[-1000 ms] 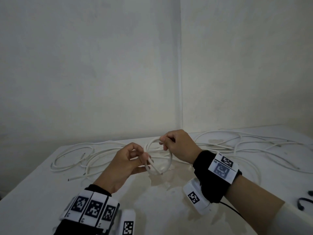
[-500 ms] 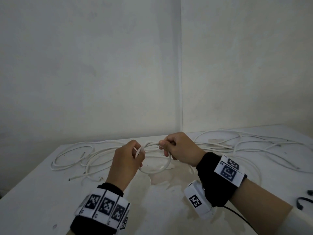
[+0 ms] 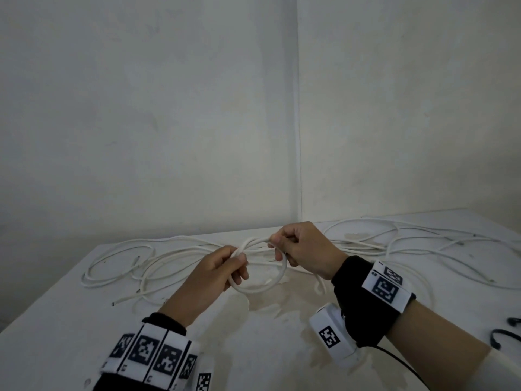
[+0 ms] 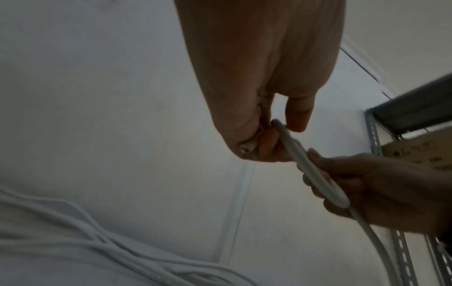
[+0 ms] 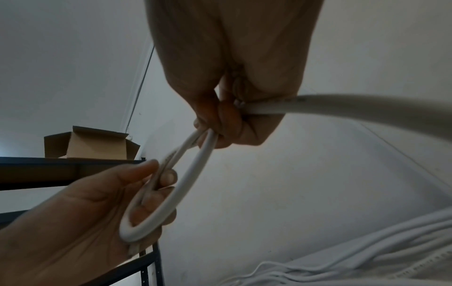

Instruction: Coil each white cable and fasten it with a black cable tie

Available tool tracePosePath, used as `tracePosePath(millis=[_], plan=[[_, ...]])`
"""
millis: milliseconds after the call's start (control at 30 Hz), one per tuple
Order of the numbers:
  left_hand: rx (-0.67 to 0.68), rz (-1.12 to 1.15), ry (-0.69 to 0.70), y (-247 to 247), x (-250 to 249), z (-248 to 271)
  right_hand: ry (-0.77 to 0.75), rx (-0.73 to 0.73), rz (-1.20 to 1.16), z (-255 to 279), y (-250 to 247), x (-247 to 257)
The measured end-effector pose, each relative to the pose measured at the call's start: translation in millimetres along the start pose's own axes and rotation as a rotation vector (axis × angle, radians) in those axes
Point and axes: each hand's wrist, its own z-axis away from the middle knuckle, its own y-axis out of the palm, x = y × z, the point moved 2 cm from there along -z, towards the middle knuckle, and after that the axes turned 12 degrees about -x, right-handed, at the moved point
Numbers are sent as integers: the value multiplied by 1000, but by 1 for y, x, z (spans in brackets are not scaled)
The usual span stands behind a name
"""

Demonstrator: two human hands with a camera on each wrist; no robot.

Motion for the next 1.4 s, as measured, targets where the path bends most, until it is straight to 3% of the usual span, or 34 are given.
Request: tracePosePath(millis=[233, 500, 700, 933, 1067, 1200, 1333, 1400], plan=[[11, 15, -4, -4, 6, 1, -18, -29, -5, -2, 1, -1], [-215, 3, 54, -6, 13, -5, -71, -34, 45, -8, 7, -3], [-287, 122, 2, -34, 29, -15, -224, -137, 320, -14, -15, -31], [-334, 281, -46, -61, 31, -17, -211, -287, 354, -31, -50, -50], [-350, 306, -70, -65, 27, -21, -343, -170, 725, -30, -34, -52], [-342, 295, -97, -60, 32, -24, -696, -216, 1156, -20, -14, -53], [-358, 265, -75, -53, 36, -26, -914, -80, 1131, -6, 9, -54], [-378, 255, -51, -50, 35, -28, -979, -81, 1066, 0, 16, -50]])
